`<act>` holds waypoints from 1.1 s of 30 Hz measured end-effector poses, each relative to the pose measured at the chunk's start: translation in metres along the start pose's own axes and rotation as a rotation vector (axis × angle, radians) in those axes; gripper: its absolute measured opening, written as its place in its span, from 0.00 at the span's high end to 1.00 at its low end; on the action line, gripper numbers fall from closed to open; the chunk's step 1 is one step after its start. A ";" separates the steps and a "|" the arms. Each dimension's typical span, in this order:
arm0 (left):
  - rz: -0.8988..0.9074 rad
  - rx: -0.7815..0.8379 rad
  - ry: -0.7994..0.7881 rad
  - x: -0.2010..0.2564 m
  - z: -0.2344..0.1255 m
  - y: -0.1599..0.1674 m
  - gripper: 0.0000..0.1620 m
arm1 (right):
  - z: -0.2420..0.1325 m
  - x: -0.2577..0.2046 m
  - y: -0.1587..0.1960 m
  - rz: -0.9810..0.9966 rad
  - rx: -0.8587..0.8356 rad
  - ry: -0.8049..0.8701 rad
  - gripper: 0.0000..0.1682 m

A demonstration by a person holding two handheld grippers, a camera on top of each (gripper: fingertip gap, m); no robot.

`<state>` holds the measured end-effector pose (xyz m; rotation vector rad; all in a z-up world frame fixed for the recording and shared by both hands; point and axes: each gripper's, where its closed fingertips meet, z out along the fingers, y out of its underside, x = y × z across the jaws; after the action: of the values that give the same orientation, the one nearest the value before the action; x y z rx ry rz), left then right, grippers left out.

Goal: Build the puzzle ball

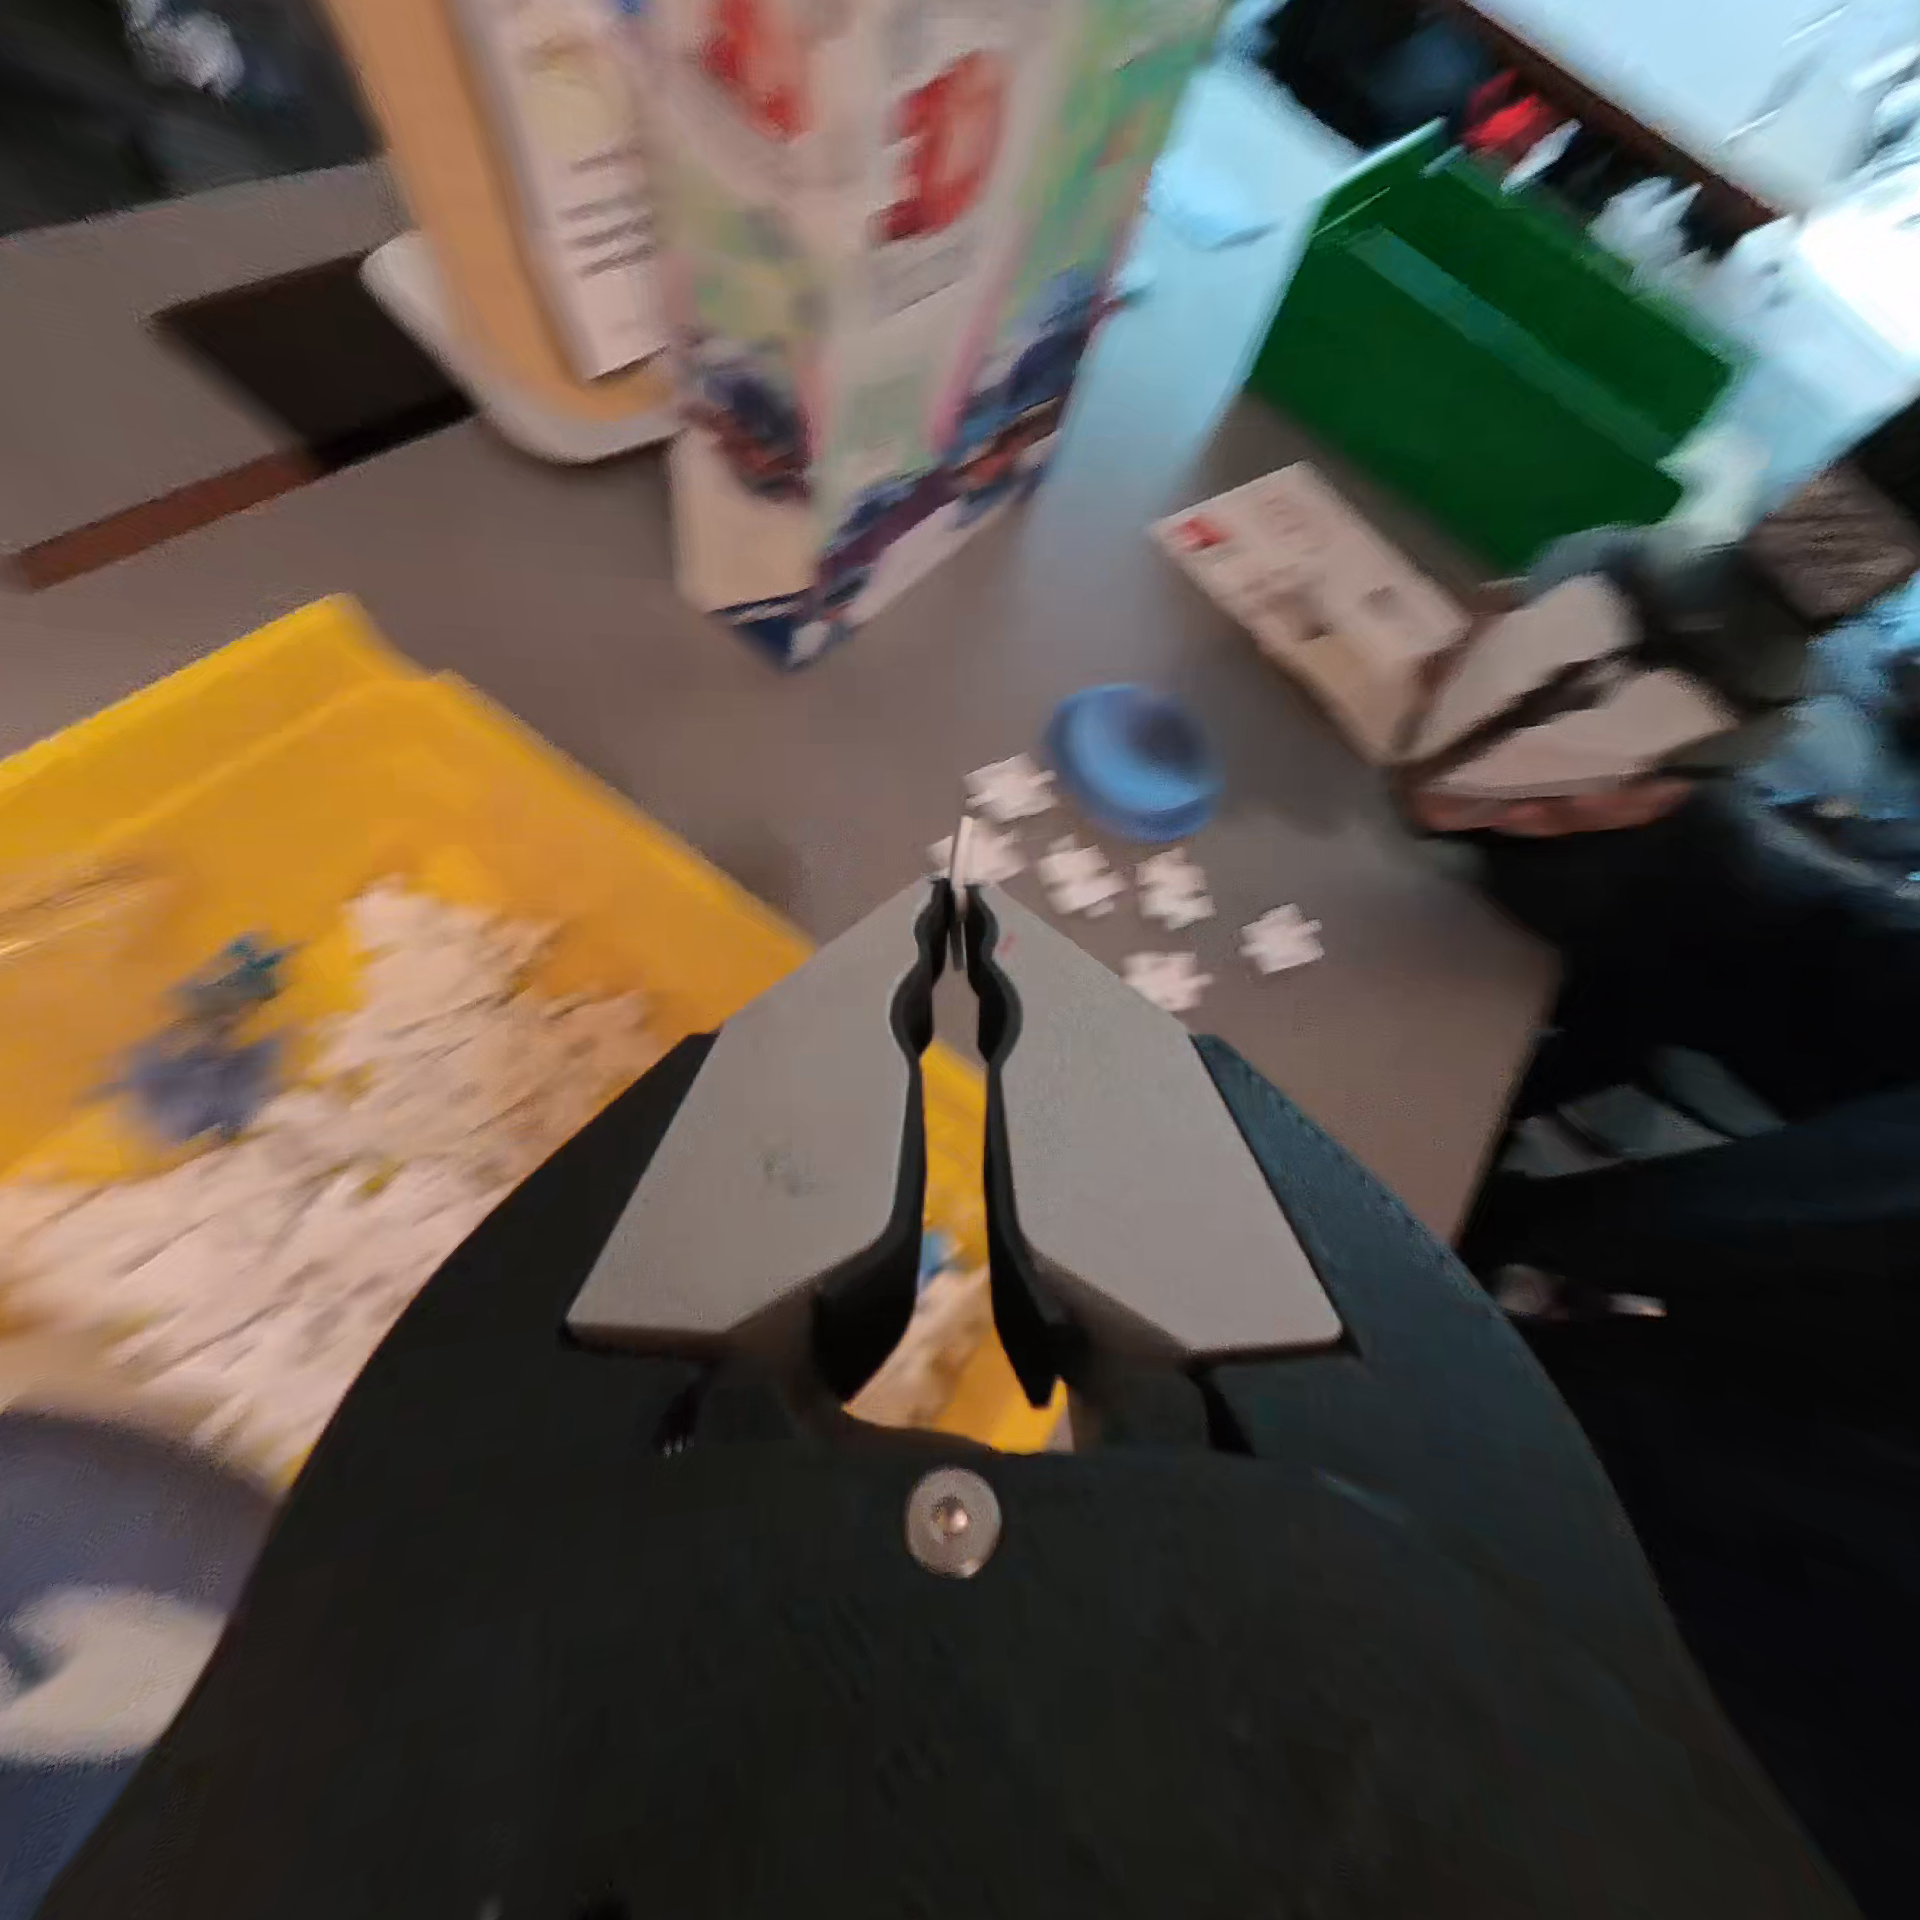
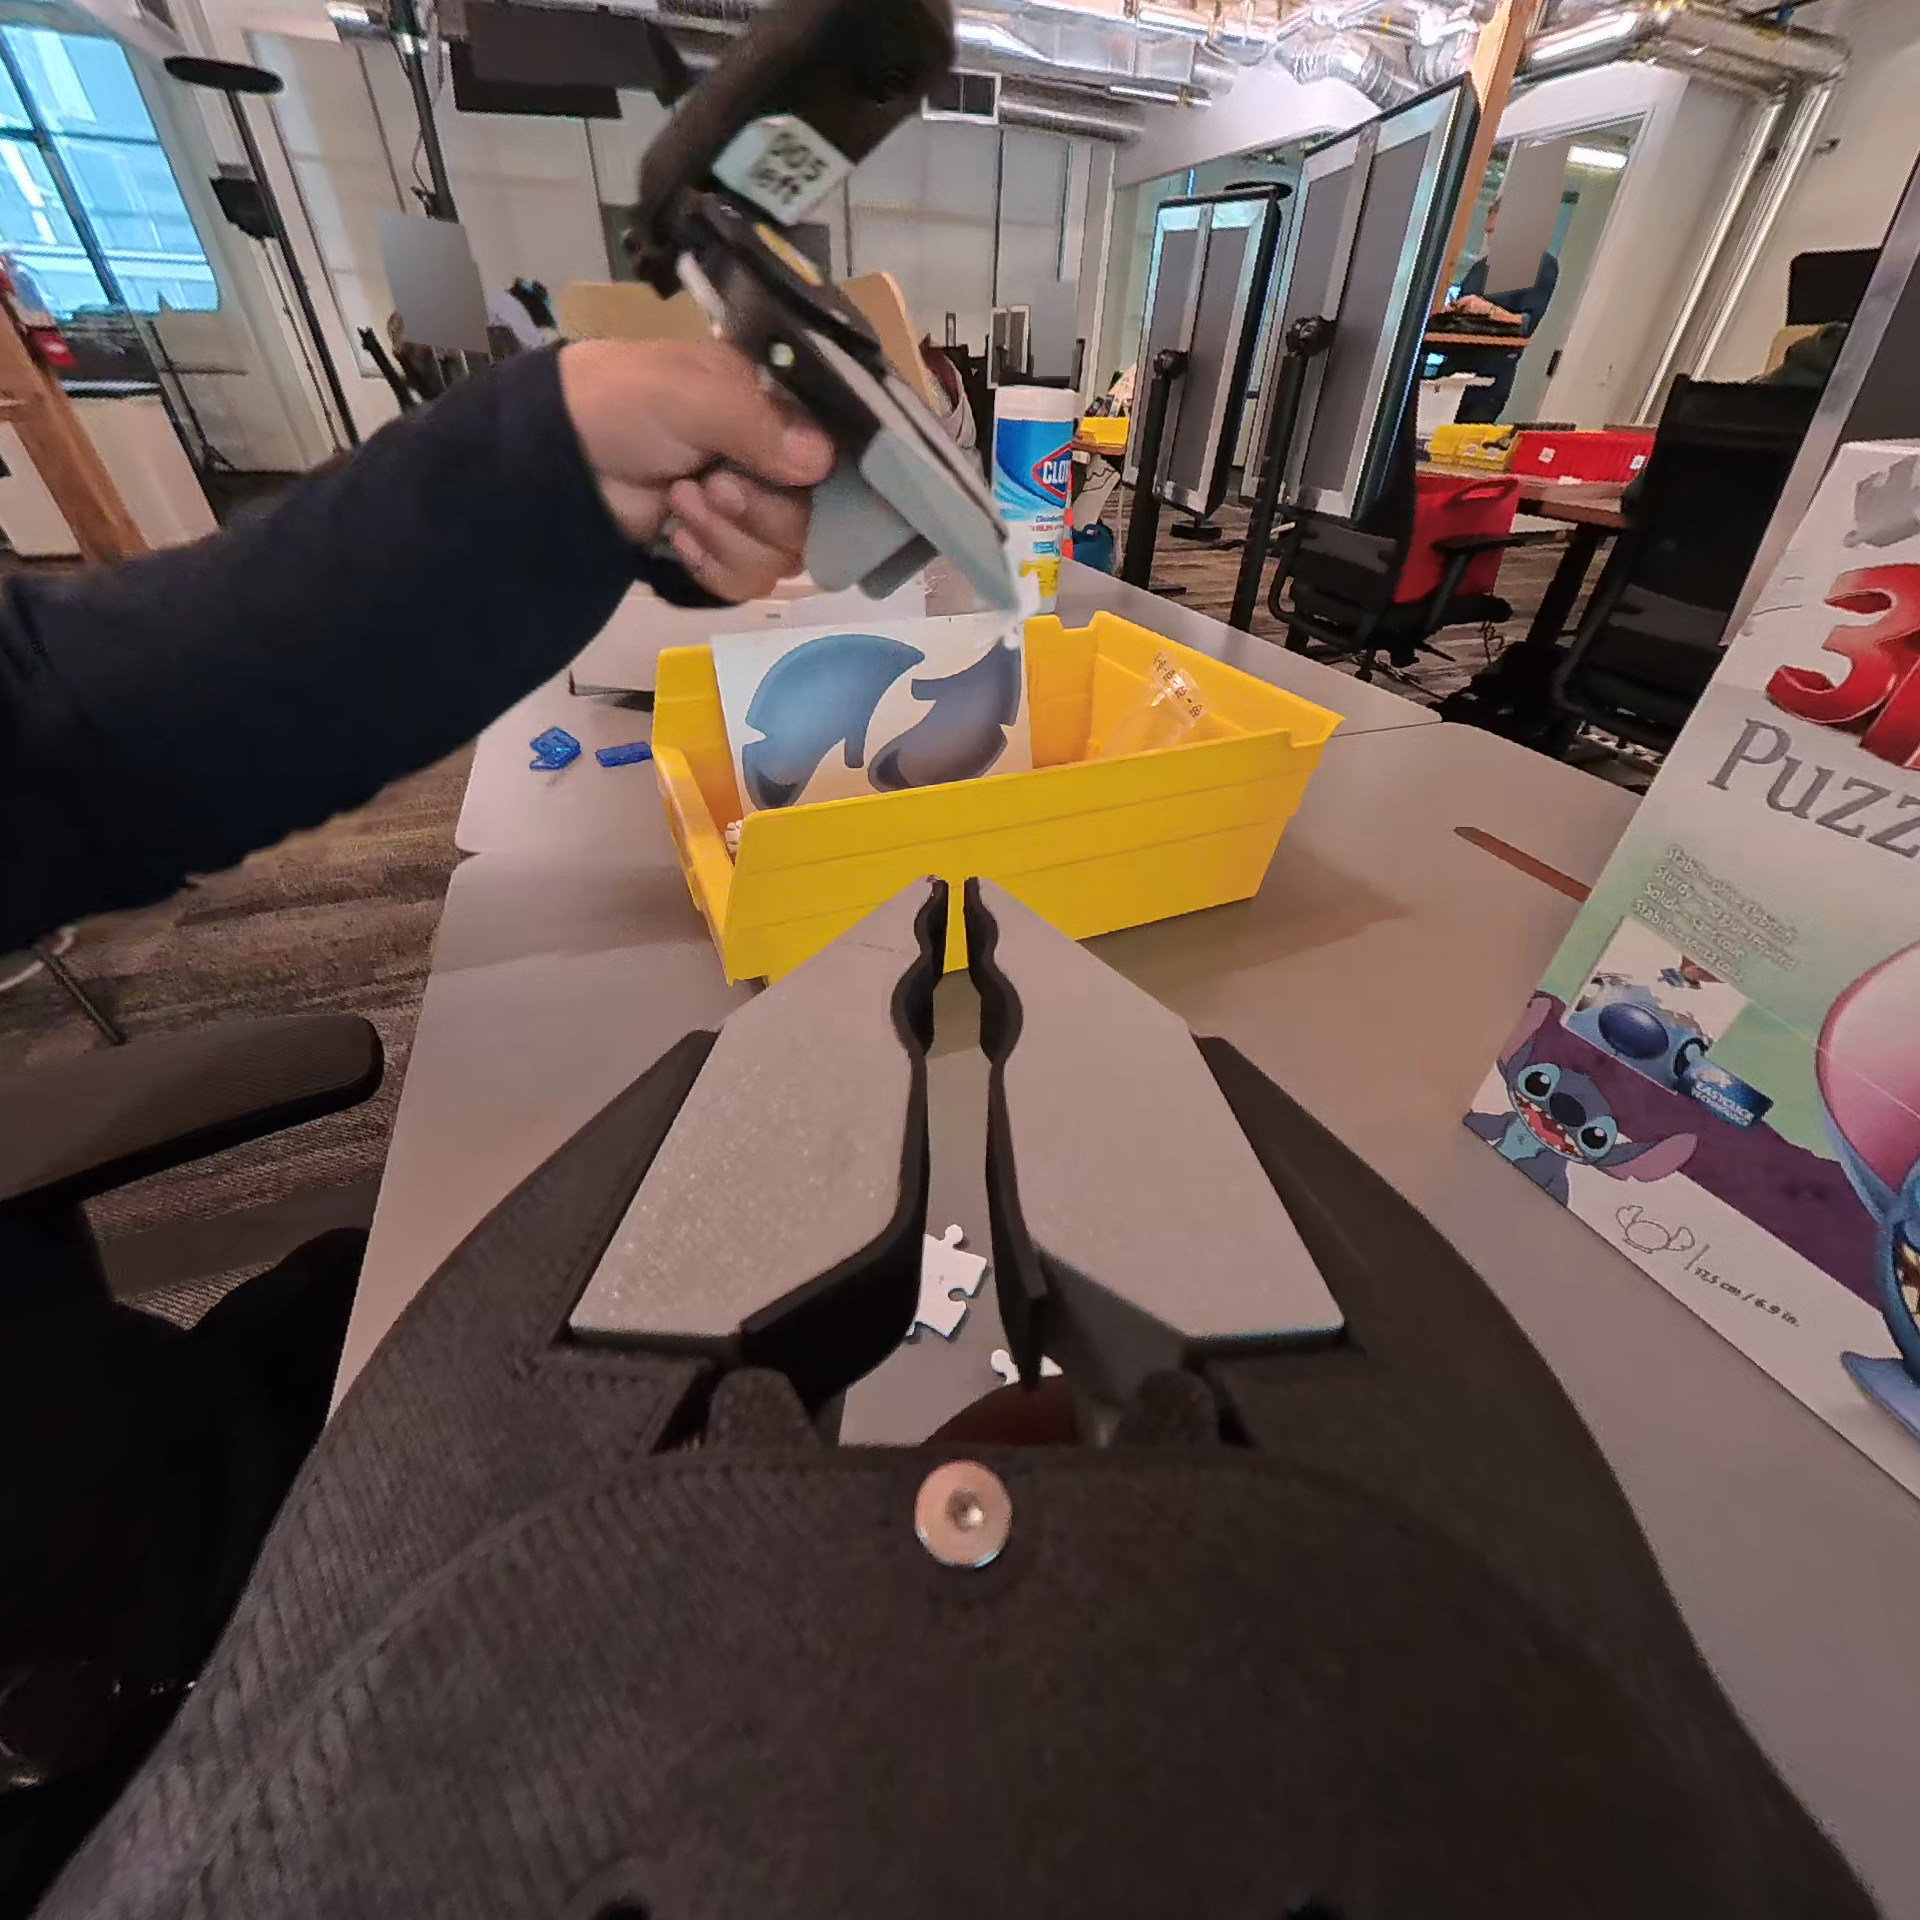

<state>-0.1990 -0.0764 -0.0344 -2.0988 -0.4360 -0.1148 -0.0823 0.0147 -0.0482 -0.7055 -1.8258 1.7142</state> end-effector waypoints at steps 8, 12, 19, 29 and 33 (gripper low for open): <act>-0.212 -0.430 -0.096 -0.102 0.025 0.064 1.00 | 0.005 0.000 0.008 -0.047 -0.043 0.018 1.00; -0.209 -0.623 -0.180 -0.131 0.047 0.098 0.97 | 0.004 0.001 0.008 -0.049 -0.041 0.022 1.00; -0.138 -0.643 -0.333 -0.158 0.046 0.105 0.78 | 0.002 0.004 0.007 -0.030 -0.035 0.022 1.00; 0.130 -0.432 -0.187 -0.082 0.019 0.077 0.76 | 0.005 0.011 0.017 -0.002 -0.058 0.025 0.99; 0.313 -0.557 -0.099 -0.070 0.018 0.095 0.73 | 0.010 0.011 0.030 0.005 -0.098 -0.005 0.97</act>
<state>-0.2322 -0.1248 -0.1379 -2.7021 -0.1308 0.0602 -0.0972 0.0167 -0.0788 -0.7469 -1.9236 1.6404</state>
